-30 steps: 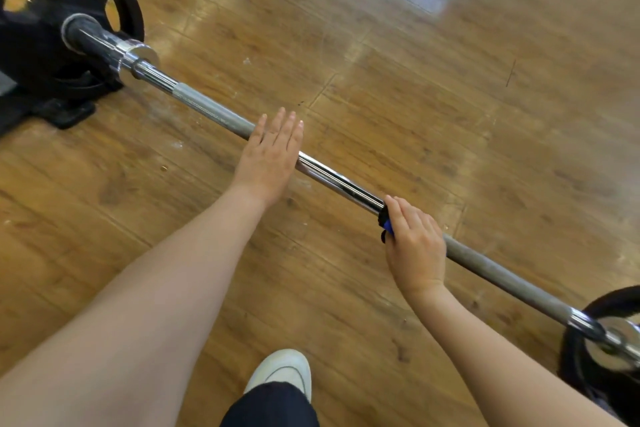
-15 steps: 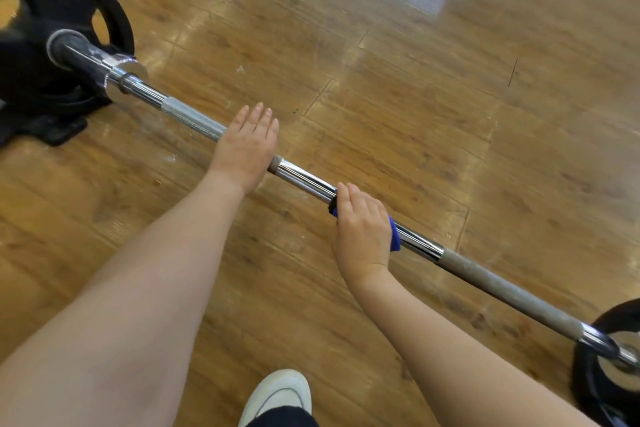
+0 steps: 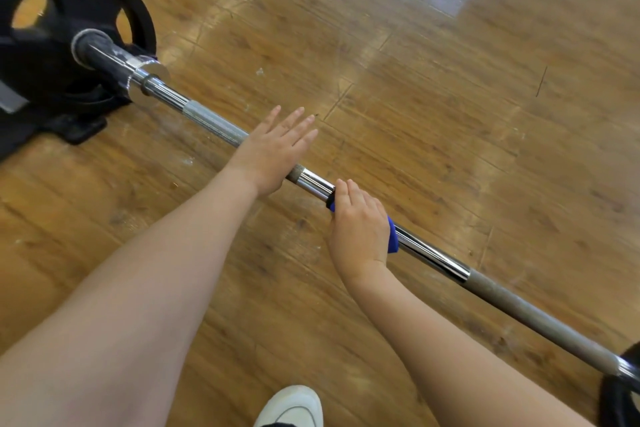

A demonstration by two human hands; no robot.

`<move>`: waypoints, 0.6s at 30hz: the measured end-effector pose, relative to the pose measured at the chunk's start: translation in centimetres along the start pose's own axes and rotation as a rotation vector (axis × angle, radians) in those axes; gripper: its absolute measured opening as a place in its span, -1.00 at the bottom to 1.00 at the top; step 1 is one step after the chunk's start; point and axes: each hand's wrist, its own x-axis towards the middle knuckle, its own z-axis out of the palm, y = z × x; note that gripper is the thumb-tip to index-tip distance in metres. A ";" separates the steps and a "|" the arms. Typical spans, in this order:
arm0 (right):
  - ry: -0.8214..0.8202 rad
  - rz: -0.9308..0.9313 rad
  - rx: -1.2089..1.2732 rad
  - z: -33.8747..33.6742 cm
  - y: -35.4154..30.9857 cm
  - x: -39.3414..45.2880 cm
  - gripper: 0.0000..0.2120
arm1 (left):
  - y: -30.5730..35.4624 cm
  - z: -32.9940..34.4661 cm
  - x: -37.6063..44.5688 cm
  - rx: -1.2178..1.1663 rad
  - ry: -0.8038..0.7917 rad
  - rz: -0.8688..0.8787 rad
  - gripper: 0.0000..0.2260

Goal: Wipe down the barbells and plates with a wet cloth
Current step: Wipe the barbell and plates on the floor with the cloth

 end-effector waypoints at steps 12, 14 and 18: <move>0.062 -0.068 0.034 1.1 -0.1 0.7 -0.48 | 0.0 -0.9 1.5 -0.039 -0.208 0.103 -0.48; 0.109 -0.070 0.021 0.7 1.0 -0.4 -0.46 | -0.2 -1.4 1.9 -0.040 -0.288 0.131 -0.43; 0.079 -0.035 0.021 1.1 -0.6 1.0 -0.51 | 0.0 -1.2 1.4 -0.076 -0.205 0.046 -0.36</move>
